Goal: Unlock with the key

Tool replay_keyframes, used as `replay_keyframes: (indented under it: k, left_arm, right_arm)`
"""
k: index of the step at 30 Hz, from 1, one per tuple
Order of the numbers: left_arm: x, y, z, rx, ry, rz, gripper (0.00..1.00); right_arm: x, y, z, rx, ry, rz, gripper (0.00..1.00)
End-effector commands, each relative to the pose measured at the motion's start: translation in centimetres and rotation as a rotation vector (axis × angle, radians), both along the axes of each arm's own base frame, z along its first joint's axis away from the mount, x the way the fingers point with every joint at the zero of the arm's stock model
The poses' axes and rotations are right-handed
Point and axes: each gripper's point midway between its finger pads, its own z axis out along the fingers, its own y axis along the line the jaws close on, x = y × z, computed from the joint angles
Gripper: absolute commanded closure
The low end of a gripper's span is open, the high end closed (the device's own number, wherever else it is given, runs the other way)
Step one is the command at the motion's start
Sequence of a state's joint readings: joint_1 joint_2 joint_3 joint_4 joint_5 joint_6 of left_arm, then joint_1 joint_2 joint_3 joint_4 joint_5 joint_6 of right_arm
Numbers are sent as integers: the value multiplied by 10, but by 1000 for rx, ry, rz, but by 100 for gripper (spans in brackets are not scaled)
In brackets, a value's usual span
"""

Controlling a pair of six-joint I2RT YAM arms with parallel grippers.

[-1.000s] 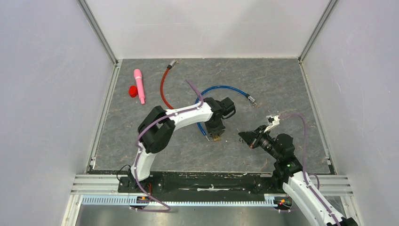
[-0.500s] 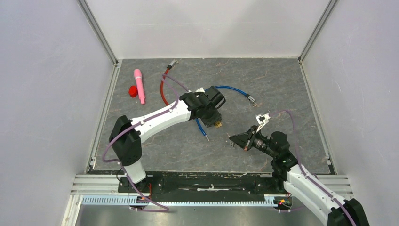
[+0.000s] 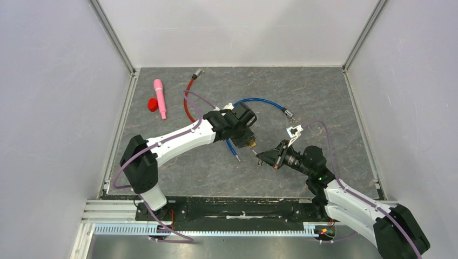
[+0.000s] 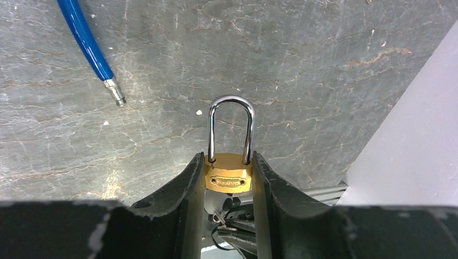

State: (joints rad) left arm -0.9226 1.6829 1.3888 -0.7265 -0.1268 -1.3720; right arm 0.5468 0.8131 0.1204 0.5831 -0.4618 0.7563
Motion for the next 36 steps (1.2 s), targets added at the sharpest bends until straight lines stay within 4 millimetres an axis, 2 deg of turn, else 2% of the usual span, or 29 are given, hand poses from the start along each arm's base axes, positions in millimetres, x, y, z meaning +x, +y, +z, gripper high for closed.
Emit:
replay_keyframes:
  k: [1,9,21,25,36]
  left_arm:
    - [3,-13,31,-115,-49,32,98]
    - [3,-12,35,-120,-67,33,98]
    - [-1,-16,37,-128,-74,23,98]
    - [0,-14,38,-127,-80,30,98]
    - [5,-10,44,-125,-111,56,98]
  right_arm:
    - [14,5,31,57,-70,-31,100]
    - [23,-1,21,32,-30,-97,100]
    - [28,-7,21,40,-19,-151,100]
    - [27,-8,16,34,-1,-154,100]
    - [20,-4,21,36,-28,-103,100]
